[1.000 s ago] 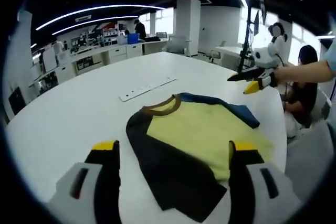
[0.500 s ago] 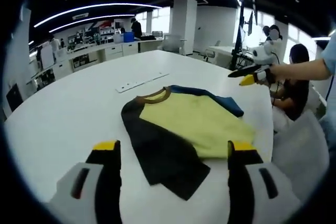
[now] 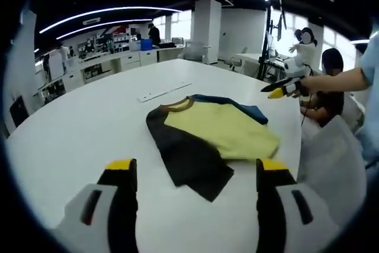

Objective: Fold the garment on the visible template until the final outline fits inside the template.

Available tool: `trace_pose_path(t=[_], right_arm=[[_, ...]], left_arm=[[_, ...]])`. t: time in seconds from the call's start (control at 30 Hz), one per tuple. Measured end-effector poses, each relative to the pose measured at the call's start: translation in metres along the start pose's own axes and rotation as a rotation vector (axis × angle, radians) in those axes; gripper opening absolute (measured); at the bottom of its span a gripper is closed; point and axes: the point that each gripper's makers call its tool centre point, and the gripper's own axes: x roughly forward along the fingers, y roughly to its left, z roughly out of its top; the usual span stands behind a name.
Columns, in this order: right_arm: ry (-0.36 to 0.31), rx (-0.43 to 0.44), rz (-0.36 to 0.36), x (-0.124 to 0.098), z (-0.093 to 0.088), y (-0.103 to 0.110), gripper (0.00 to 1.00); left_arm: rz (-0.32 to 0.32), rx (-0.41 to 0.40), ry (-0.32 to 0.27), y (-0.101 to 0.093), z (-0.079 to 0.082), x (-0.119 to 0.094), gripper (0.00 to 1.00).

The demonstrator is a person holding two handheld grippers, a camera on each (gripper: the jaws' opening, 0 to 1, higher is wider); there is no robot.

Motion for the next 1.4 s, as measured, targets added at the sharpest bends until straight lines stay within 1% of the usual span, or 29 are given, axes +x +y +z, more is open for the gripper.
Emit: trace_pose_path(t=[0.17, 0.3, 0.37, 0.4, 0.43, 0.5, 0.53, 0.6, 0.7, 0.77, 0.8, 0.83, 0.87, 0.93, 1.0, 1.03, 1.1, 1.13, 1.17, 1.2, 1.23, 1.27, 1.3, 1.33, 1.37, 1.4], right_arm=[[0.007, 0.040, -0.030, 0.001, -0.009, -0.005, 0.77], [0.019, 0.073, -0.061, 0.001, -0.015, -0.008, 0.73], [0.031, 0.090, -0.072, 0.004, -0.020, -0.010, 0.68], [0.046, 0.125, -0.084, 0.006, -0.026, -0.011, 0.66], [0.050, 0.140, -0.088, 0.007, -0.028, -0.012, 0.63], [0.058, 0.185, -0.107, 0.012, -0.036, -0.015, 0.57], [0.067, 0.209, -0.117, 0.014, -0.040, -0.016, 0.52], [0.077, 0.279, -0.137, 0.019, -0.047, -0.016, 0.47], [0.089, 0.310, -0.181, 0.026, -0.058, -0.022, 0.40], [0.095, 0.352, -0.184, 0.031, -0.062, -0.021, 0.35], [0.100, 0.348, -0.183, 0.033, -0.063, -0.021, 0.34], [0.085, 0.296, -0.202, 0.032, -0.059, -0.026, 0.29], [0.111, 0.340, -0.209, 0.031, -0.063, -0.024, 0.26], [0.101, 0.361, -0.209, 0.034, -0.061, -0.025, 0.20], [0.120, 0.365, -0.235, 0.034, -0.063, -0.030, 0.10], [0.113, 0.355, -0.236, 0.033, -0.062, -0.028, 0.01], [0.110, 0.346, -0.235, 0.032, -0.056, -0.029, 0.00], [0.112, 0.310, -0.238, 0.029, -0.049, -0.030, 0.00], [0.105, 0.304, -0.232, 0.028, -0.043, -0.030, 0.00], [0.080, 0.309, -0.199, 0.028, -0.029, -0.027, 0.00], [0.075, 0.315, -0.193, 0.027, -0.022, -0.027, 0.00], [0.060, 0.328, -0.179, 0.026, -0.007, -0.024, 0.00], [0.043, 0.332, -0.162, 0.025, 0.002, -0.022, 0.00], [0.013, 0.340, -0.136, 0.026, 0.020, -0.015, 0.00], [0.001, 0.333, -0.119, 0.027, 0.030, -0.011, 0.00], [-0.011, 0.326, -0.088, 0.030, 0.044, -0.002, 0.00]], left_arm=[[0.021, 0.004, -0.004, 0.011, -0.001, -0.014, 0.79], [0.023, 0.042, 0.015, 0.021, -0.001, -0.021, 0.79], [0.028, 0.032, 0.008, 0.028, 0.001, -0.024, 0.78], [0.028, 0.030, 0.006, 0.030, 0.001, -0.025, 0.78], [0.027, 0.033, 0.004, 0.031, 0.002, -0.025, 0.78], [0.027, 0.037, 0.003, 0.032, 0.002, -0.024, 0.78], [0.022, 0.038, -0.001, 0.031, 0.003, -0.023, 0.78], [0.015, 0.036, -0.002, 0.031, 0.001, -0.021, 0.77], [0.005, 0.030, 0.000, 0.030, 0.000, -0.017, 0.76], [-0.001, 0.030, 0.002, 0.028, -0.001, -0.016, 0.76], [-0.003, 0.030, 0.002, 0.027, -0.001, -0.015, 0.76], [-0.006, 0.029, 0.000, 0.027, -0.001, -0.015, 0.76], [-0.009, 0.027, -0.002, 0.026, -0.001, -0.014, 0.75], [-0.011, 0.027, -0.003, 0.026, 0.000, -0.014, 0.75], [-0.012, 0.022, -0.007, 0.027, 0.000, -0.013, 0.75], [-0.011, 0.017, -0.008, 0.028, 0.000, -0.012, 0.74], [-0.009, 0.015, -0.007, 0.028, 0.000, -0.011, 0.74], [-0.007, 0.013, -0.006, 0.028, 0.000, -0.011, 0.73], [-0.008, 0.012, -0.009, 0.028, 0.001, -0.011, 0.73], [-0.009, 0.012, -0.012, 0.028, 0.002, -0.011, 0.73], [-0.009, 0.012, -0.012, 0.028, 0.002, -0.011, 0.73], [-0.009, 0.012, -0.012, 0.028, 0.002, -0.011, 0.73], [-0.010, 0.013, -0.015, 0.028, 0.003, -0.011, 0.73], [-0.010, 0.011, -0.018, 0.028, 0.003, -0.011, 0.73], [-0.010, 0.010, -0.020, 0.028, 0.003, -0.011, 0.73], [-0.012, 0.010, -0.021, 0.028, 0.003, -0.011, 0.72]])
